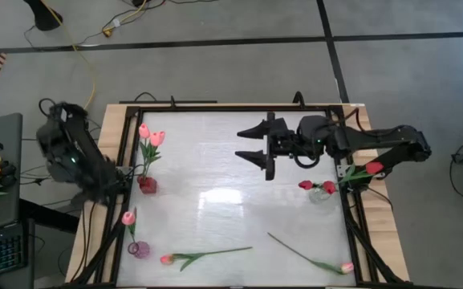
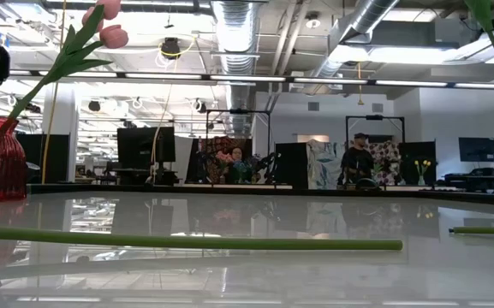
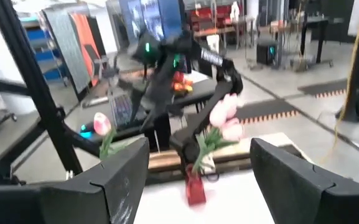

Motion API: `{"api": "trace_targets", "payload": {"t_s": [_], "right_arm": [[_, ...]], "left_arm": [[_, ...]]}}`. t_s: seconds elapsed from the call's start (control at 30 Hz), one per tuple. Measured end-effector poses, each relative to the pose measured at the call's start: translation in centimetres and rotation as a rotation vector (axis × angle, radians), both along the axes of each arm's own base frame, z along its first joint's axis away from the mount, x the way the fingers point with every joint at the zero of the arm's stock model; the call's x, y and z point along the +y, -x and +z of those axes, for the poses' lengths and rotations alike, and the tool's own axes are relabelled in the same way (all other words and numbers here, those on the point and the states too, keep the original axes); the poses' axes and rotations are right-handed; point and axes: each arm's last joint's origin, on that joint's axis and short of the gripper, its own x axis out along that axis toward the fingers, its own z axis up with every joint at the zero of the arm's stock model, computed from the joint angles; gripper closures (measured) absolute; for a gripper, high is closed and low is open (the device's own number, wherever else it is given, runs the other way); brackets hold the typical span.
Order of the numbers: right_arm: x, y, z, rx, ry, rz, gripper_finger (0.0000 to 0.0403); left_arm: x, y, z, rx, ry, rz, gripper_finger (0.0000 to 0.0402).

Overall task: Sort flowers into vase by color
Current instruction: Put the right light pink flower into the purple flower vase

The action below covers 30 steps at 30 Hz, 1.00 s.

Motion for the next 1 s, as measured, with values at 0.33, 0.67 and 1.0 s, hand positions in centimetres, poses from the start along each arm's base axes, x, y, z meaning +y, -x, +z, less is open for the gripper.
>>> {"api": "trace_targets", "payload": {"t_s": [0.33, 0.67, 1.0], "right_arm": [[0.6, 0.2, -0.8, 0.113, -0.022, 0.016, 0.0097], [-0.2, -0.4, -1.1, 0.136, -0.01, -0.011, 0.0097], [-0.4, -8.5, -2.5, 0.427, 0.063, 0.001, 0.0102]], "left_arm": [[1.7, -0.8, 3.6, -0.598, -0.423, 0.169, 0.0272], [-1.2, -3.1, 10.5, -0.963, -0.616, 0.182, 0.0273], [-2.5, -5.2, 11.0, -0.878, -0.786, 0.242, 0.0287]]}}
